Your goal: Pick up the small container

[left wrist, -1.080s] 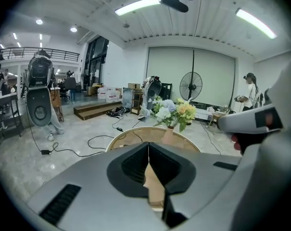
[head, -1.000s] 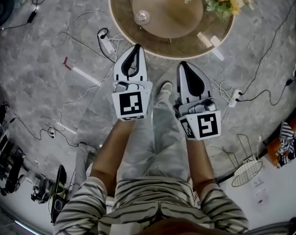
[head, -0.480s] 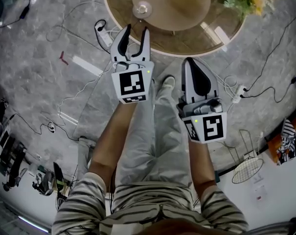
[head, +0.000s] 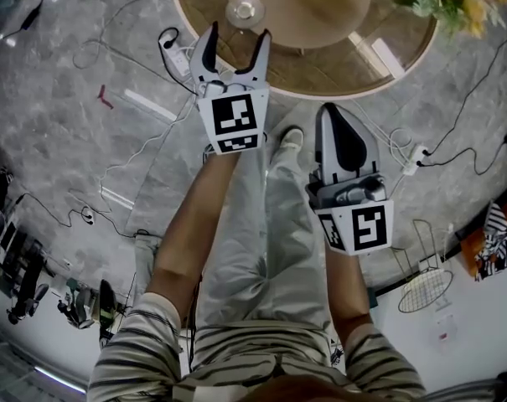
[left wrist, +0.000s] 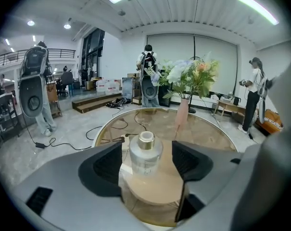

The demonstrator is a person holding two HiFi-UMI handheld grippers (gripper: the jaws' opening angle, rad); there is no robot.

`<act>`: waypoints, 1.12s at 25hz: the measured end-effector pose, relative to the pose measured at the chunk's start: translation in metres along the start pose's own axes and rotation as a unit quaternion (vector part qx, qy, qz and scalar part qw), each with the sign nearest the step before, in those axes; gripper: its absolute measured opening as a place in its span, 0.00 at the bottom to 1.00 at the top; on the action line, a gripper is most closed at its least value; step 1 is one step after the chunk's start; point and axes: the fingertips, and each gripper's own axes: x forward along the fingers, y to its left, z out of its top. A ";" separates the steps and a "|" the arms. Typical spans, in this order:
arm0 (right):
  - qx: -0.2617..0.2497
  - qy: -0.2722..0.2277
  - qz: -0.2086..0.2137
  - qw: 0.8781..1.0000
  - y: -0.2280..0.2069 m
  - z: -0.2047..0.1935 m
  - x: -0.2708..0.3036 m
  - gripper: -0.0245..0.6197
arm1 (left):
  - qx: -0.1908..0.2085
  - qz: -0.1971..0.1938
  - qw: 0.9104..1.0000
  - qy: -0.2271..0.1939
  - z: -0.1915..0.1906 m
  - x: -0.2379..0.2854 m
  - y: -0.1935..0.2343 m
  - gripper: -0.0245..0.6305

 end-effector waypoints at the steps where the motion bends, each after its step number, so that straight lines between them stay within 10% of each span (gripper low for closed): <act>1: 0.001 0.001 0.000 1.000 0.000 -0.001 0.002 0.05 | 0.000 0.000 1.000 0.001 -0.002 0.005 0.001 0.52; 28: 0.018 0.016 -0.003 1.000 -0.014 -0.028 0.013 0.05 | 0.043 0.006 0.999 0.024 -0.030 0.089 0.005 0.56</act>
